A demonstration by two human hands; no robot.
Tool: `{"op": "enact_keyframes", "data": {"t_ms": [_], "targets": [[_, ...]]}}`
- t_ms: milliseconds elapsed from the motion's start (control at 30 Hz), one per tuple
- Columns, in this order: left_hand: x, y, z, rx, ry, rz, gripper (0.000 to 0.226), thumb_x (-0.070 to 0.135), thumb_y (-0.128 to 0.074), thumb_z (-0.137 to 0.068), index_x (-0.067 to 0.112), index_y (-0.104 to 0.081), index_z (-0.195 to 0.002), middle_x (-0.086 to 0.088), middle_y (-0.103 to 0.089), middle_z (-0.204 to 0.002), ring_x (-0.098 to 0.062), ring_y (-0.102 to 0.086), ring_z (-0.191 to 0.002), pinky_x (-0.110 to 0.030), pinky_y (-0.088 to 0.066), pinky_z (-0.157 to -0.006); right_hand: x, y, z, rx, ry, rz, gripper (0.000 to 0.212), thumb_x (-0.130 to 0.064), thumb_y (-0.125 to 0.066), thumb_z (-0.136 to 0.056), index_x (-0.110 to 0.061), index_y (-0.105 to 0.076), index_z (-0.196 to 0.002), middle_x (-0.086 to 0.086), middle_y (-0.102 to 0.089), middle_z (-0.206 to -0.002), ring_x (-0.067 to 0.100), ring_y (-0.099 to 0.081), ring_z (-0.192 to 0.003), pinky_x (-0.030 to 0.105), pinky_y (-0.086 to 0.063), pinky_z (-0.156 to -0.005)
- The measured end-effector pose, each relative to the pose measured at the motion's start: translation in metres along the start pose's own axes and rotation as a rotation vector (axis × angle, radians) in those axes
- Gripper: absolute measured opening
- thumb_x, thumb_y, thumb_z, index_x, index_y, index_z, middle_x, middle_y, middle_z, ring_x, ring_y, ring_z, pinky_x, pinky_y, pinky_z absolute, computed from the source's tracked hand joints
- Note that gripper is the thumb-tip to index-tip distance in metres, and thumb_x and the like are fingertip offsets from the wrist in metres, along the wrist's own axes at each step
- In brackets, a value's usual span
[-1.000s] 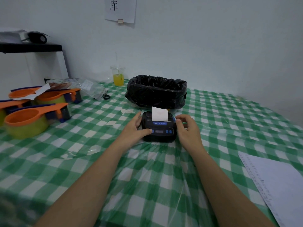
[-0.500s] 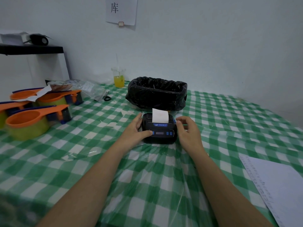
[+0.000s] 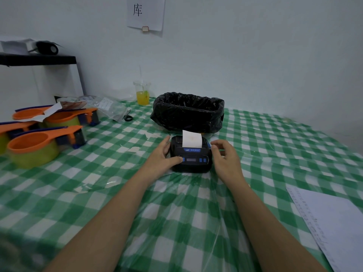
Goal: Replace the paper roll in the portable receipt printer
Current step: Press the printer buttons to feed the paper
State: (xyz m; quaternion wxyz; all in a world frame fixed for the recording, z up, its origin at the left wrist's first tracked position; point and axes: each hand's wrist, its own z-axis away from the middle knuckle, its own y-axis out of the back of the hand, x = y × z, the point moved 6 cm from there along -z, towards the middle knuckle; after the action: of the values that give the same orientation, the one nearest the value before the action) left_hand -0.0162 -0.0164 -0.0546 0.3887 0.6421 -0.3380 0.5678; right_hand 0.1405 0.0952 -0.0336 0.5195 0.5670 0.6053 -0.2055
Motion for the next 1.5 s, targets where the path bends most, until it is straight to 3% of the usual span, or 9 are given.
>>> {"op": "enact_keyframes", "data": {"t_ms": [433, 933, 1233, 1333, 1500], "targets": [[0.0016, -0.0012, 0.0008, 0.008, 0.001, -0.006, 0.089, 0.007, -0.066, -0.081, 0.024, -0.011, -0.149, -0.002, -0.026, -0.155, -0.015, -0.032, -0.14, -0.042, -0.03, -0.115, 0.0014, -0.0006, -0.0003, -0.002, -0.006, -0.007, 0.011, -0.023, -0.045, -0.095, -0.023, -0.056, -0.096, 0.0, -0.061, -0.105, 0.003, -0.053, -0.085, 0.017, -0.043, -0.065], [0.0019, -0.0005, 0.0004, 0.011, 0.001, -0.023, 0.089, 0.008, -0.066, -0.08, 0.025, -0.012, -0.149, -0.001, -0.027, -0.155, -0.014, -0.032, -0.139, -0.043, -0.032, -0.114, -0.0001, -0.0004, 0.0009, -0.025, -0.017, -0.009, 0.013, -0.022, -0.047, -0.094, -0.021, -0.058, -0.101, 0.002, -0.059, -0.11, 0.013, -0.055, -0.094, 0.019, -0.044, -0.069], [0.0036, -0.0015, 0.001, 0.018, -0.005, -0.041, 0.088, 0.008, -0.066, -0.081, 0.024, -0.013, -0.149, -0.001, -0.026, -0.156, -0.014, -0.03, -0.14, -0.04, -0.031, -0.114, -0.0032, 0.0, 0.0026, -0.061, -0.014, -0.034, 0.023, -0.004, -0.045, -0.089, -0.016, -0.06, -0.102, 0.003, -0.056, -0.116, 0.007, -0.052, -0.089, 0.001, -0.043, -0.058], [0.0037, -0.0011, 0.0011, 0.021, -0.005, -0.045, 0.088, 0.009, -0.066, -0.08, 0.024, -0.014, -0.149, -0.001, -0.026, -0.156, -0.014, -0.031, -0.14, -0.041, -0.032, -0.114, -0.0048, -0.0008, 0.0035, -0.084, -0.012, -0.04, 0.024, -0.003, -0.046, -0.088, -0.018, -0.06, -0.102, 0.002, -0.054, -0.117, 0.002, -0.051, -0.087, 0.004, -0.044, -0.059], [0.0038, -0.0004, 0.0008, 0.022, -0.005, -0.042, 0.086, 0.007, -0.066, -0.08, 0.024, -0.015, -0.148, -0.003, -0.024, -0.156, -0.015, -0.028, -0.141, -0.041, -0.029, -0.115, -0.0043, -0.0045, 0.0061, -0.158, -0.02, -0.061, 0.027, -0.003, -0.053, -0.086, -0.022, -0.056, -0.104, 0.003, -0.049, -0.121, 0.015, -0.052, -0.102, 0.01, -0.045, -0.063]]}}
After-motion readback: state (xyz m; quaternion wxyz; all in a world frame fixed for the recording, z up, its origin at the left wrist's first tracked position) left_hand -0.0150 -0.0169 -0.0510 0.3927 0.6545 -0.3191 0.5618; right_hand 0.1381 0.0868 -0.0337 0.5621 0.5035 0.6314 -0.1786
